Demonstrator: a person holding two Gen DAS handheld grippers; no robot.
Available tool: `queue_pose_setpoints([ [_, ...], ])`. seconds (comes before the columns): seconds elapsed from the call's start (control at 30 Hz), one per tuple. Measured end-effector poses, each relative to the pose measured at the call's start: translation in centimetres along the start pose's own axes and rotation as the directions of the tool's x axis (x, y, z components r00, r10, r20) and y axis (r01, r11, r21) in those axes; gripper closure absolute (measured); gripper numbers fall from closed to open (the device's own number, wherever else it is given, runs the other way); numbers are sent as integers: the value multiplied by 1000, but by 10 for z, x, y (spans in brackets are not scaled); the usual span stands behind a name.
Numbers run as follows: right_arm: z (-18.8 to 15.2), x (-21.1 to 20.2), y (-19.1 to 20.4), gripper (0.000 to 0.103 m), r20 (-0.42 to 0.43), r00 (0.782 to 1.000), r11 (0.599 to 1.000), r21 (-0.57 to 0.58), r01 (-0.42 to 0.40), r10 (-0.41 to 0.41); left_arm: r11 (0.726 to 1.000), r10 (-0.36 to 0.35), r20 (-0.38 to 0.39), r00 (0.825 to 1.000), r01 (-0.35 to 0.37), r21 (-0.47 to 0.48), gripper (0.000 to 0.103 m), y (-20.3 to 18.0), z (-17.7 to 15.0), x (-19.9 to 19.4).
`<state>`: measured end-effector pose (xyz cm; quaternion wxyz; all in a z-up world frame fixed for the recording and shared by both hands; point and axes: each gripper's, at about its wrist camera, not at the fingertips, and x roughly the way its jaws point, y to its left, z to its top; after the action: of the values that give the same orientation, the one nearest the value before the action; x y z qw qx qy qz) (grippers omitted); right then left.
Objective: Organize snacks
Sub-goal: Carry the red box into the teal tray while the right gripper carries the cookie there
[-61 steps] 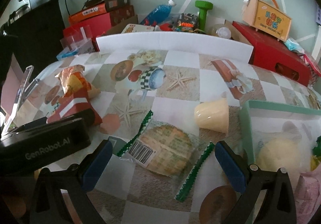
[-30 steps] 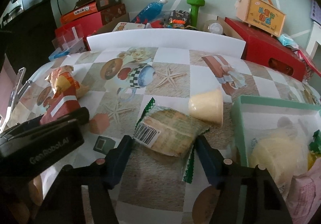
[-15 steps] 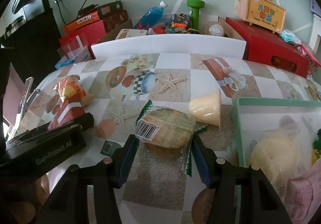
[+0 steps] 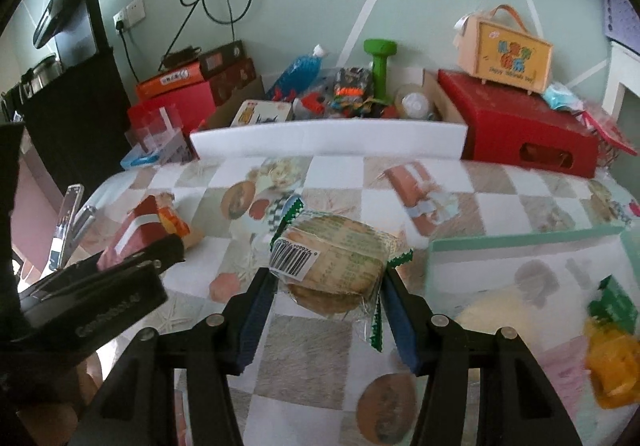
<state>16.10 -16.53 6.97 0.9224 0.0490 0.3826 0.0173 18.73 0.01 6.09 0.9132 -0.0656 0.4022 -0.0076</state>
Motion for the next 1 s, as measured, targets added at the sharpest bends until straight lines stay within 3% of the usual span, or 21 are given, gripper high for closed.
queue_pose_setpoints([
  [0.23,12,-23,-36,45,48,994,994,53,93,-96,997,-64,49,997,62,37,31,-21,5,-16],
  [0.47,14,-46,-96,45,72,962,953,175,250,-265,984,-155,79,985,147,102,31,-57,5,-27],
  [0.7,9,-59,-139,45,74,940,915,268,303,-333,950,-229,68,971,208,231,31,-110,-3,-32],
  [1.0,-9,-64,-194,45,28,919,853,385,353,-393,911,-257,22,966,234,340,31,-162,-15,-25],
])
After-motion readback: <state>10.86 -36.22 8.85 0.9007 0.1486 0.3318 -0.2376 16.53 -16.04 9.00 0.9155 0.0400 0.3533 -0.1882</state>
